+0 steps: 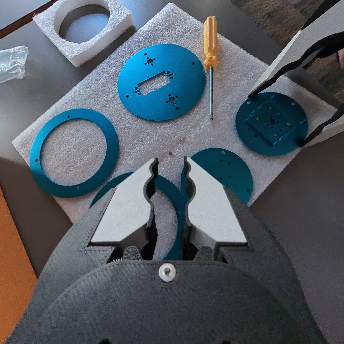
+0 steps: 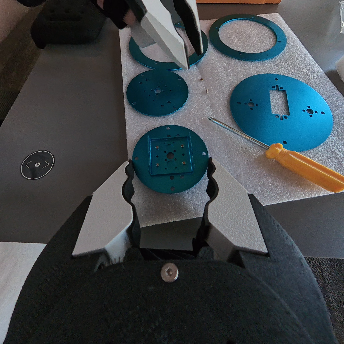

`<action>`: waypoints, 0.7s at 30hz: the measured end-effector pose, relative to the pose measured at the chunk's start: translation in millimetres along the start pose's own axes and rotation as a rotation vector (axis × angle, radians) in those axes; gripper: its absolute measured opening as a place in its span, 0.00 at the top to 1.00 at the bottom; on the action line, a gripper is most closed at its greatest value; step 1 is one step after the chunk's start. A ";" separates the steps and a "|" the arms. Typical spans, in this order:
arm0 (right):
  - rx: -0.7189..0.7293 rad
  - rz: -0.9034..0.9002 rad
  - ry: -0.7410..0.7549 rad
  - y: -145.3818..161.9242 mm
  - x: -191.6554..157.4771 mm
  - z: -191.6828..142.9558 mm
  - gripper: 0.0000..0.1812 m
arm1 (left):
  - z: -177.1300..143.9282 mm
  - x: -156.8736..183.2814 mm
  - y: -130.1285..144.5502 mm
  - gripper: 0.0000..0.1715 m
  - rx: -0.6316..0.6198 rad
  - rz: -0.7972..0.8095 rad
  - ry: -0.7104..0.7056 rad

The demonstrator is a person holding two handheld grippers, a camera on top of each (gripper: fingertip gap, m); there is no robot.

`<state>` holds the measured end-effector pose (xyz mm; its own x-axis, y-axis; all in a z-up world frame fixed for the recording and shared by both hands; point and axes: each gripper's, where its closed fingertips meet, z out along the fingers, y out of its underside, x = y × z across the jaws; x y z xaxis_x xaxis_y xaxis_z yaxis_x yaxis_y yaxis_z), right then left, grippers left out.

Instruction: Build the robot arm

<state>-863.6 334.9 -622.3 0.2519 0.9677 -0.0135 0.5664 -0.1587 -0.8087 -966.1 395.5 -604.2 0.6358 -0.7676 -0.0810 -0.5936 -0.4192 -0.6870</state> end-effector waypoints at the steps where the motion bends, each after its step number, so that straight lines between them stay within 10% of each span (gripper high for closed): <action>1: 0.001 0.007 -0.001 0.1 0.0 -0.3 0.56 | 2.7 -1.3 1.2 0.85 -0.020 0.021 -0.009; 21: 0.017 0.054 0.001 6.2 2.4 -10.2 0.56 | 24.3 1.2 5.6 0.98 -0.129 0.263 0.070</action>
<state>-851.5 334.2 -621.3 0.2822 0.9577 -0.0565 0.5384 -0.2068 -0.8169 -956.6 404.0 -625.7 0.4188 -0.8878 -0.1908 -0.7941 -0.2562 -0.5512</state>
